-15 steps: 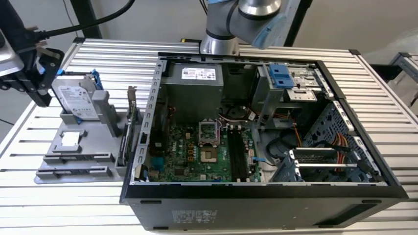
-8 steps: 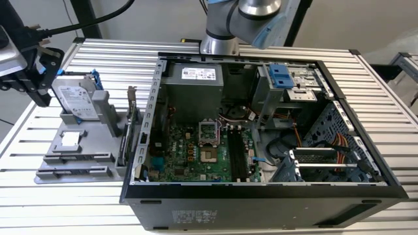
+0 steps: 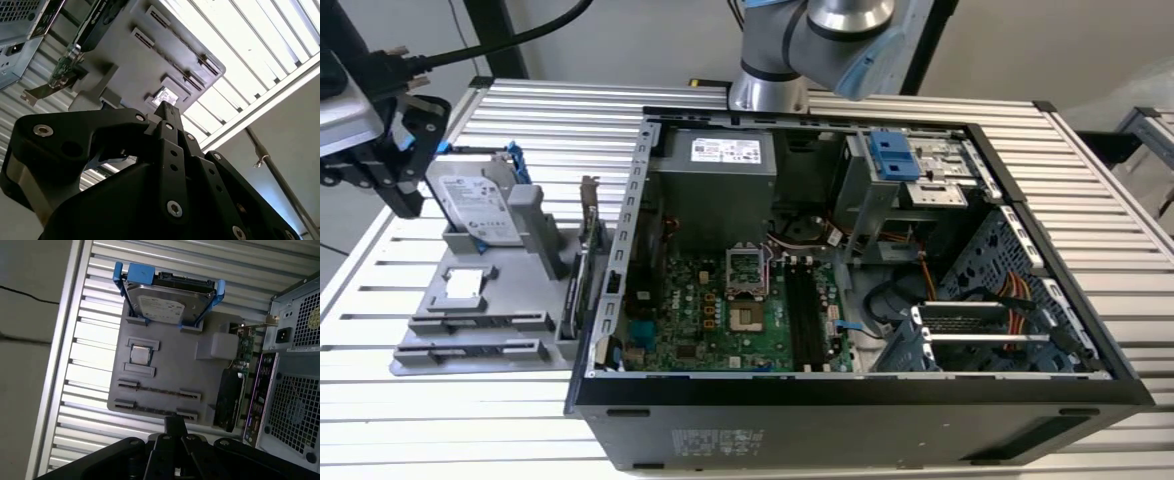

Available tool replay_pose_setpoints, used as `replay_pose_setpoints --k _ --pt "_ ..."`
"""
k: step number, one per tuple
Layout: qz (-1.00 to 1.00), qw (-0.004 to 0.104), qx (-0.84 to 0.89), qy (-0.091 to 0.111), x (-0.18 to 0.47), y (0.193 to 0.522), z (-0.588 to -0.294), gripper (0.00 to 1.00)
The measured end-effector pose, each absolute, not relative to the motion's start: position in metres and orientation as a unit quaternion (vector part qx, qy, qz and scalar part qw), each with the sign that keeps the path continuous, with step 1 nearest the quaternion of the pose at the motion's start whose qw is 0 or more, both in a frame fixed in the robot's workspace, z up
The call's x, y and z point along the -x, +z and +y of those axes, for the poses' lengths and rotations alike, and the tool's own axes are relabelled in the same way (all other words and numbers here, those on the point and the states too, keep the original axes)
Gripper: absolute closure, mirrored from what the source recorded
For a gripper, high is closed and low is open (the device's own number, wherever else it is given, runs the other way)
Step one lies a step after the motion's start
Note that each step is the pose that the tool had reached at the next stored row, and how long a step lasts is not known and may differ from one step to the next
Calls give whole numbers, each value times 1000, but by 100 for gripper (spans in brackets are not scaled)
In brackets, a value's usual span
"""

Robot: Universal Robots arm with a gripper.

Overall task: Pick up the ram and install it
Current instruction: 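Pick up the ram and move it above insertion slot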

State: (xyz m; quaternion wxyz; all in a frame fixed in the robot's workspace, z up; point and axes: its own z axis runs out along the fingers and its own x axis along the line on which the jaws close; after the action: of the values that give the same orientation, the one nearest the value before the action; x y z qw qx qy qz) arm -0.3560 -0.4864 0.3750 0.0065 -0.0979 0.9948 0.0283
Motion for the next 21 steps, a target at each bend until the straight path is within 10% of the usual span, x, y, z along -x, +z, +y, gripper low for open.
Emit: replay_pose_setpoints --k 21 --pt "985 4 168 29 356 375 -486 100"
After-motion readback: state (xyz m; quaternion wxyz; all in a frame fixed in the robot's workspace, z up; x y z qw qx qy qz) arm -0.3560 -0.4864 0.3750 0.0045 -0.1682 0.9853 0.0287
